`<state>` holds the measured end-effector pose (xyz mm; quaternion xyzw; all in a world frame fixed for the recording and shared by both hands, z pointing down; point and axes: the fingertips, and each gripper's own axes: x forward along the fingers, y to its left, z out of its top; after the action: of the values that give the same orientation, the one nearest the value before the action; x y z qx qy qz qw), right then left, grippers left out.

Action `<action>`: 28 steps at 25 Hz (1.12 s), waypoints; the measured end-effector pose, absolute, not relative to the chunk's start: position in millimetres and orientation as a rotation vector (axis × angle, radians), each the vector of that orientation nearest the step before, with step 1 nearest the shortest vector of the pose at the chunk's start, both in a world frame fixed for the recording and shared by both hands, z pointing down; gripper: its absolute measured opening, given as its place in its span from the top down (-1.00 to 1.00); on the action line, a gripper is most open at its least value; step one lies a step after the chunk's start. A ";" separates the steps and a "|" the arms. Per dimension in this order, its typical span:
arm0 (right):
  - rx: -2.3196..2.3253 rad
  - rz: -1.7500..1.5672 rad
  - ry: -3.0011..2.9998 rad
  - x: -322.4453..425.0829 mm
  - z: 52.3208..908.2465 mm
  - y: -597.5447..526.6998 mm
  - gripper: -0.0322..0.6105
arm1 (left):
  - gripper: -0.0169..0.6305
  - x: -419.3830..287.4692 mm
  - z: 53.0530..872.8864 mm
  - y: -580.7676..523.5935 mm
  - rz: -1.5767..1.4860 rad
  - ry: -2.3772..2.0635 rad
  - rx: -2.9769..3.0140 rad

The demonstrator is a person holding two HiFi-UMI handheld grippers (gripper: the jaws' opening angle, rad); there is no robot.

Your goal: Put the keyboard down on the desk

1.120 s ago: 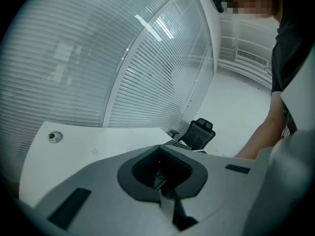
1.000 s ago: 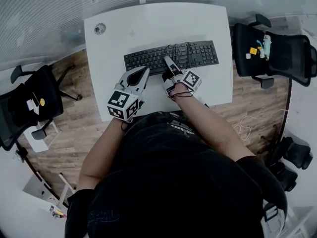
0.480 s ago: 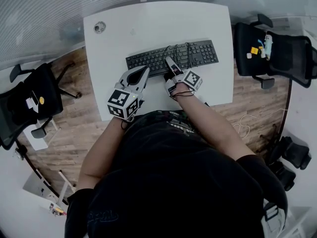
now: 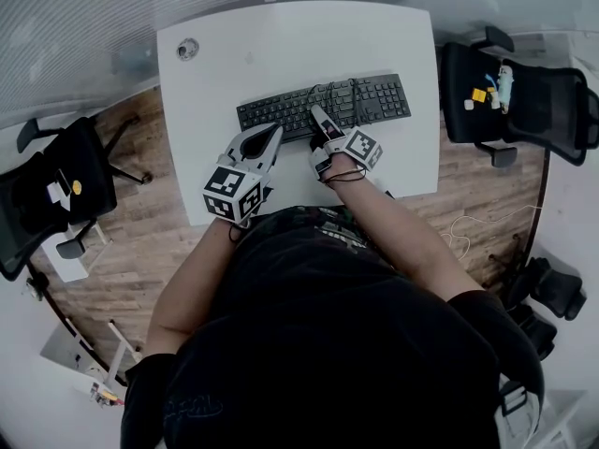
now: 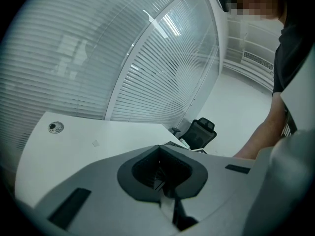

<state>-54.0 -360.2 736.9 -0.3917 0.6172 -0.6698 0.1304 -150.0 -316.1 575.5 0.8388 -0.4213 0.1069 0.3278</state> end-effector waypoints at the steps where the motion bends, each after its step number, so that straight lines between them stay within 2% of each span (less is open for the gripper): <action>1: -1.145 -1.954 1.793 -53.4 737.2 -359.5 0.43 | 0.91 -148.6 574.8 -315.7 0.279 -1.102 2.198; 6: -1.151 -2.028 1.830 -57.1 737.8 -351.5 0.11 | 0.90 -144.8 572.5 -311.9 0.275 -1.105 2.206; 13: -1.168 -2.118 2.051 -67.1 731.5 -336.0 -0.10 | 0.91 -142.1 565.9 -308.6 0.254 -1.129 2.212; 28: -1.142 -2.214 2.194 -60.0 737.5 -295.9 -0.15 | 0.91 -119.0 558.3 -294.7 0.256 -1.181 2.224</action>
<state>-60.0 -295.9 737.5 -0.3426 0.6583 -0.6644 -0.0887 -119.0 -294.7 558.3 0.8381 -0.4449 0.0963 0.3006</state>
